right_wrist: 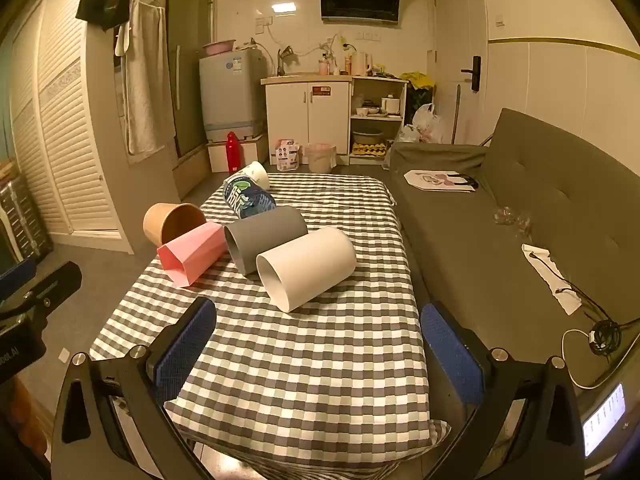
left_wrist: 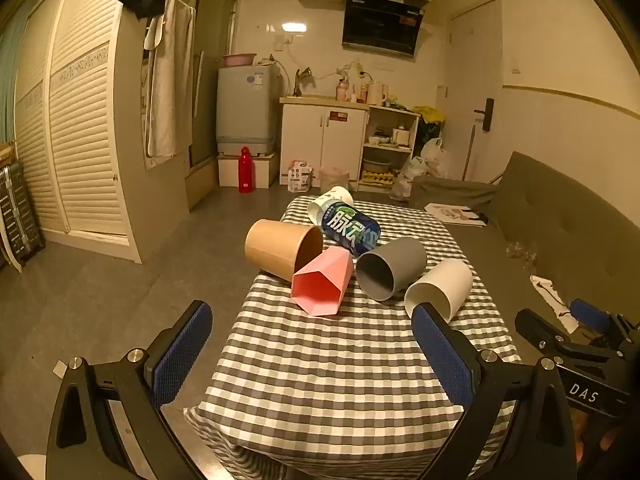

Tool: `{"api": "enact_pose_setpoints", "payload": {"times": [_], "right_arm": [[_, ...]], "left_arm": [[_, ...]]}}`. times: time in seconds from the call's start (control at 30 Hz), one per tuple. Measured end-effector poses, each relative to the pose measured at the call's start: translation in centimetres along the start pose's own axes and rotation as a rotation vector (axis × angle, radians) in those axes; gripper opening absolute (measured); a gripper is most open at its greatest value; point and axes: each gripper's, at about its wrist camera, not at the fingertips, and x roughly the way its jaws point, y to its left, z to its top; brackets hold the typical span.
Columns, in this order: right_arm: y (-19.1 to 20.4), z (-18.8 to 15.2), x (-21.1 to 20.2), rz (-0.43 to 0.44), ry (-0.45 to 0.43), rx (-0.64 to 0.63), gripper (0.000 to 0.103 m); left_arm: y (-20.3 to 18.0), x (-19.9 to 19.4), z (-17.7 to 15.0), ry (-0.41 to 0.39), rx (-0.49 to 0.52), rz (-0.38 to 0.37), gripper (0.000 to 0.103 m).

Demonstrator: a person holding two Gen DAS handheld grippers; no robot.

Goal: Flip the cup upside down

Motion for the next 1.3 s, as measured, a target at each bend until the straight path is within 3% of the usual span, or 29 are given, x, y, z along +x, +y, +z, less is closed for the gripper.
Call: {"api": "enact_pose_setpoints", "payload": {"times": [0.03, 1.3], "right_arm": [[0.0, 0.0, 0.0, 0.000, -0.003, 0.004, 0.103], [0.3, -0.8, 0.7, 0.000, 0.030, 0.011, 0.103]], "left_arm": [[0.4, 0.1, 0.0, 0.019, -0.052, -0.018, 0.103], [0.5, 0.5, -0.2, 0.013, -0.011, 0.005, 0.103]]}}
